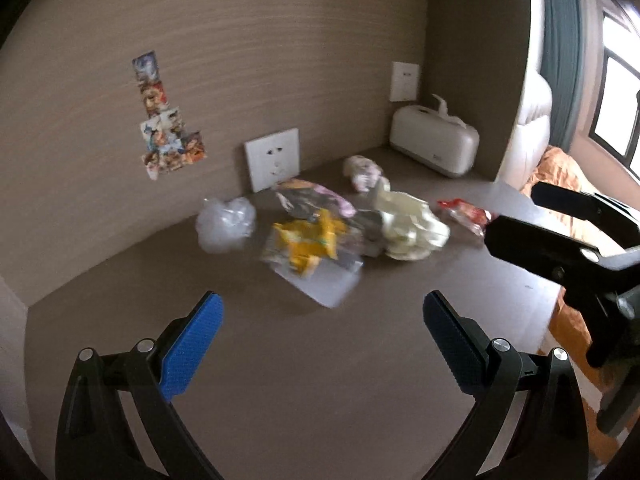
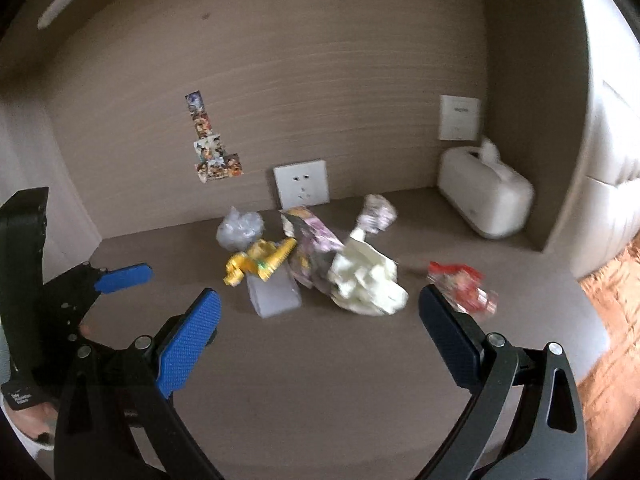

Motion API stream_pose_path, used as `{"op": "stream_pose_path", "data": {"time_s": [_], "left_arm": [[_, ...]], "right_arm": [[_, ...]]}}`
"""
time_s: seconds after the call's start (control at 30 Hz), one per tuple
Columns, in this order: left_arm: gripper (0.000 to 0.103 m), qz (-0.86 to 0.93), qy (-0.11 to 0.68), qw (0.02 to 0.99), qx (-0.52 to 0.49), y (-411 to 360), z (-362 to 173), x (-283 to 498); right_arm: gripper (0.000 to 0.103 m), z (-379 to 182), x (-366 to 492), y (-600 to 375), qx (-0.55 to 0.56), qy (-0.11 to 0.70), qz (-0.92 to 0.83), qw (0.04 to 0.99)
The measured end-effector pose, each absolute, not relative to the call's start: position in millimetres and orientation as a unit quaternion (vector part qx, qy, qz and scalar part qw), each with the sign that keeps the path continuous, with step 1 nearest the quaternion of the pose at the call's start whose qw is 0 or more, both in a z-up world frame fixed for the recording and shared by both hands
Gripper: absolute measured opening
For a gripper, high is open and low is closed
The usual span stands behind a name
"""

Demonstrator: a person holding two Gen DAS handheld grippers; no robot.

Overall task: Collect trash
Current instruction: 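Return both tools from the bin to the desk, then grasp the small clear plastic bag with the left tool while the right tool grasps the yellow wrapper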

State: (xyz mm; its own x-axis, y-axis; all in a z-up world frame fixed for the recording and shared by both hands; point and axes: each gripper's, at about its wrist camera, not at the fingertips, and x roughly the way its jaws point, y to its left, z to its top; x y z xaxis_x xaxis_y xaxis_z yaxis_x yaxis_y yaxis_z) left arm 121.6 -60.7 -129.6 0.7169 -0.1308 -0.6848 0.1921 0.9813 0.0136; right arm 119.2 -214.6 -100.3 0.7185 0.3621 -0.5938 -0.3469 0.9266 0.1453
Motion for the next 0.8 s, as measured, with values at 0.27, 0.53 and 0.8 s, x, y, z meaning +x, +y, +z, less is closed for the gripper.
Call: {"op": "stream_pose_path", "data": {"time_s": [0.27, 0.53, 0.8], "left_arm": [[0.098, -0.115, 0.381, 0.914, 0.081, -37.1, -164.8, 158.2], [0.098, -0.111, 0.369, 0.917, 0.098, 9.9, -171.2, 195.4], [0.098, -0.112, 0.361, 0.923, 0.073, 43.7, -173.4, 242.5]], "right_arm": [[0.098, -125.2, 171.8, -152.4, -0.021, 0.350, 0.204, 0.914], [0.096, -147.1, 195.9, -126.4, -0.032, 0.375, 0.216, 0.901], [0.086, -167.5, 214.8, -107.1, -0.046, 0.400, 0.211, 0.891]]}}
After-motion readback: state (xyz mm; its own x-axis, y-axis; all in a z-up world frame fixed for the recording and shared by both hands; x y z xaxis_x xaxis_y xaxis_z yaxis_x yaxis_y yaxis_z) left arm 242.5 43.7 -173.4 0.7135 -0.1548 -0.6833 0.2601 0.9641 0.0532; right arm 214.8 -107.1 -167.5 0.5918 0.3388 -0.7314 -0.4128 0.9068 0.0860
